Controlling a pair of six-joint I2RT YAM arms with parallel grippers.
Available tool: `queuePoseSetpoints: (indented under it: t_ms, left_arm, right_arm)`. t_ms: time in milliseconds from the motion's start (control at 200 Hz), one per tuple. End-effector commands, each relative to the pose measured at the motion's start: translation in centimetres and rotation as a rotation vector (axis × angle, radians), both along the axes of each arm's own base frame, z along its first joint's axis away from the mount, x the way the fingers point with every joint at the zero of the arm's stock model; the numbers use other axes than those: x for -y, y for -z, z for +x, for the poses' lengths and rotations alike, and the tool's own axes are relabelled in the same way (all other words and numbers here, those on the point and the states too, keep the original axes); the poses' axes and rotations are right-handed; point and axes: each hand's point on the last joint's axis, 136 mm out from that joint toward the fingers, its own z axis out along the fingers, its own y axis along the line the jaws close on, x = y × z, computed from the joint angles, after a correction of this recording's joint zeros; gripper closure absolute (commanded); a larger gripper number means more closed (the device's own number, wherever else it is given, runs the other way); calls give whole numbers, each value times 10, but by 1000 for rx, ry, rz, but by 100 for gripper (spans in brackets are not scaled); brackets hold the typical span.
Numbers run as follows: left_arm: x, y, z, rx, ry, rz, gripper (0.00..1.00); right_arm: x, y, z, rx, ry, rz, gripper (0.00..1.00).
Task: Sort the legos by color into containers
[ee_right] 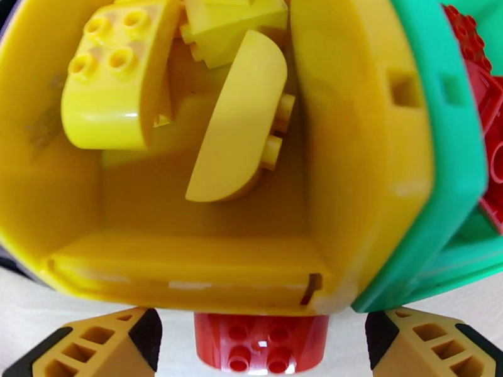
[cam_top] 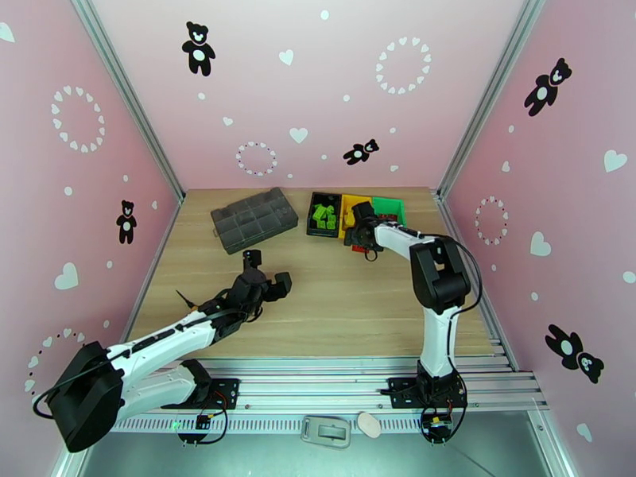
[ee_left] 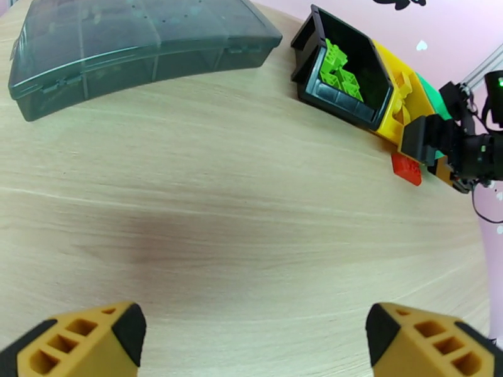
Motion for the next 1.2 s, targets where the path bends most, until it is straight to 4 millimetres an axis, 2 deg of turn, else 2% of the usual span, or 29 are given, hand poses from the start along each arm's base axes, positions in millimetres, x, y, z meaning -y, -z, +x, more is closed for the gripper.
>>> queuePoseSetpoints:
  t_ms: [0,300,465,711,991,1196]
  left_arm:
    - [-5,-1,1,10,-25,-21,2]
    - [-2,-8,2,22,-12,-38,2]
    - [-2,-12,3,30,-11,-44,2]
    - [0,-10,6,28,-8,-40,2]
    - [8,-9,10,20,3,-54,2]
    - [12,-9,12,17,9,-63,2]
  right_arm:
    - [2,8,2,-30,20,-25,14]
    - [-2,28,7,-67,33,-23,22]
    - [-4,35,3,-80,35,-15,28]
    - [-12,17,-12,-36,16,1,33]
    - [-21,-1,-34,-4,-22,9,34]
    - [-18,-11,-49,17,-32,10,34]
